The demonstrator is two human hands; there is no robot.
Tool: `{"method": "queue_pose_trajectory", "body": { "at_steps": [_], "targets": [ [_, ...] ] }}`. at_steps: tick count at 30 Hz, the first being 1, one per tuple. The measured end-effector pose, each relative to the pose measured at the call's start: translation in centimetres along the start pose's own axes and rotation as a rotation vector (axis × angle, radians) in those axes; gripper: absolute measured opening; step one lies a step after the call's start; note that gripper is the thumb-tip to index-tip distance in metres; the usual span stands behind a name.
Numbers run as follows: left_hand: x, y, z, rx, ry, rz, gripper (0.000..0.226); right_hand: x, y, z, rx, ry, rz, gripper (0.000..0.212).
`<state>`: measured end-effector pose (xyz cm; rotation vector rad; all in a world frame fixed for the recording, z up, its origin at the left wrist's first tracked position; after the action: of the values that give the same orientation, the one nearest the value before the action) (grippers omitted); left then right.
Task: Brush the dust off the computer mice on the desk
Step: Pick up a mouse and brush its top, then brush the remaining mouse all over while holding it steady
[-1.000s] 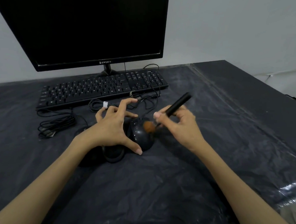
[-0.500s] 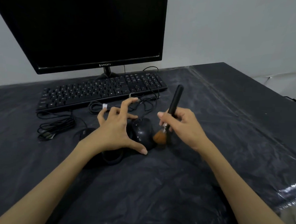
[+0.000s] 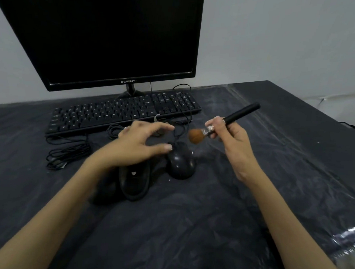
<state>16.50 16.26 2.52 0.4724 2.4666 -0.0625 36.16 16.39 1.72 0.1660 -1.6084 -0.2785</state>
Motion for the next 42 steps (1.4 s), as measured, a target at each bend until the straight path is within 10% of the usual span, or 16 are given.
{"method": "queue_pose_trajectory", "body": {
  "at_steps": [8, 17, 25, 33, 42],
  "targets": [
    [-3.0, -0.4, 0.5, -0.060, -0.597, 0.004, 0.031, -0.1, -4.2, 7.1, 0.504, -0.184, 0.000, 0.043],
    [-1.1, -0.1, -1.1, -0.233, -0.726, -0.040, 0.030, 0.1, -3.7, 6.3, 0.403, -0.217, -0.016, 0.028],
    [-1.8, -0.4, 1.0, -0.077, -0.728, -0.022, 0.028, 0.1, -3.1, 5.5, 0.307, -0.296, -0.084, 0.022],
    [2.7, -0.4, -4.2, -0.444, -0.830, -0.108, 0.016, -2.4, -3.1, 4.7, 0.315, -0.821, 0.050, 0.132],
    [1.5, 0.3, -0.1, -0.387, -0.902, -0.065, 0.015, -3.5, -3.6, 5.6, 0.230, -0.907, 0.009, 0.128]
  ]
}}
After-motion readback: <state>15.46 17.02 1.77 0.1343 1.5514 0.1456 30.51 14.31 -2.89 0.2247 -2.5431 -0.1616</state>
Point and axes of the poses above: each hand's wrist, its own y-axis towards the middle knuckle, its own z-axis out of the palm, x = y × z, the point moved 8 cm from there along y, towards the middle knuckle, and after that the axes turned 3 degrees about -x, right-handed, at the moved point
